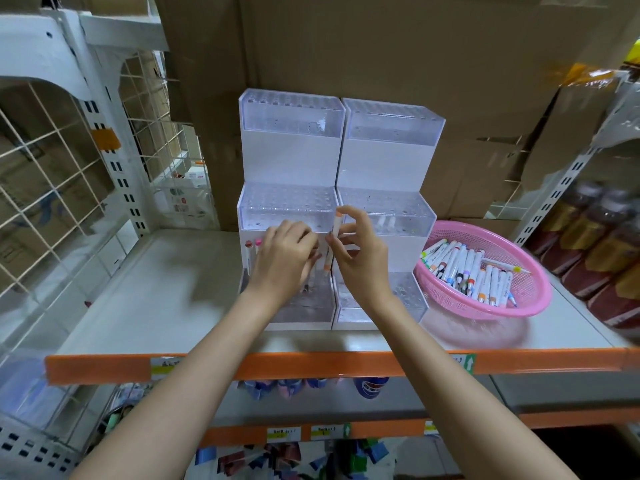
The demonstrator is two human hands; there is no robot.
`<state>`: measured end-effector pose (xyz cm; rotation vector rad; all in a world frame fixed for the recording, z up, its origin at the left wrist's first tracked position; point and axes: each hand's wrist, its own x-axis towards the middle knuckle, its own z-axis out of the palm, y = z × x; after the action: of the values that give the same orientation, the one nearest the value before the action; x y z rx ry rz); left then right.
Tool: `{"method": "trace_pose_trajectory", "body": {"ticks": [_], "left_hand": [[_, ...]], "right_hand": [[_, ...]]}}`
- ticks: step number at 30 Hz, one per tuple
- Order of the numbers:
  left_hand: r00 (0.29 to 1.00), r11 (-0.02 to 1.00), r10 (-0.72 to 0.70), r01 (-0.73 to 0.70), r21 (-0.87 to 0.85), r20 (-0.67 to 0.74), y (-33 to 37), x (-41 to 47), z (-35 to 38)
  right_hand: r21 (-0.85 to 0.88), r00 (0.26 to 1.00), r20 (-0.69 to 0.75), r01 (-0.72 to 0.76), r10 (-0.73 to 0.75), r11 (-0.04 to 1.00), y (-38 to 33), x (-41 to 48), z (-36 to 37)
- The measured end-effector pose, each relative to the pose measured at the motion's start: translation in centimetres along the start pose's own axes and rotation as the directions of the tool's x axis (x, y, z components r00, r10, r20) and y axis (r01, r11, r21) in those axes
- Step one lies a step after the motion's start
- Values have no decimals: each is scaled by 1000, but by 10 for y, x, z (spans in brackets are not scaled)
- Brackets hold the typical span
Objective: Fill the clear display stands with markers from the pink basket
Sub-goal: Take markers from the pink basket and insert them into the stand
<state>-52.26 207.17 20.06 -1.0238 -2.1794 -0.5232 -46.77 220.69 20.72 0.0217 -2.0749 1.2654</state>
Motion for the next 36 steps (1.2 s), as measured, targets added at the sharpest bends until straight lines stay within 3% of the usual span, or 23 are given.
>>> {"method": "trace_pose_trajectory", "body": {"ticks": [9,17,28,32,36], "left_hand": [[998,998,65,-64,-19,28,-12,-16,-11],[997,999,23,-21,-26,75,-13,-21,-14],[994,999,-13,17,-35,107,-14,-20,-10],[995,1000,-9,12,-26,94,-15,-20,-9],[996,1000,-6,4,24,91,-16,-21,-9]], "right_hand": [[-54,1000,-6,-22,21,998,5,0,3],[-80,999,-48,-2,-2,997,7,0,2],[-72,999,21,-36,38,997,5,0,-1],[-197,988,155,33,-2,980,16,-5,0],[-183,994,113,24,-3,983,23,-10,0]]}}
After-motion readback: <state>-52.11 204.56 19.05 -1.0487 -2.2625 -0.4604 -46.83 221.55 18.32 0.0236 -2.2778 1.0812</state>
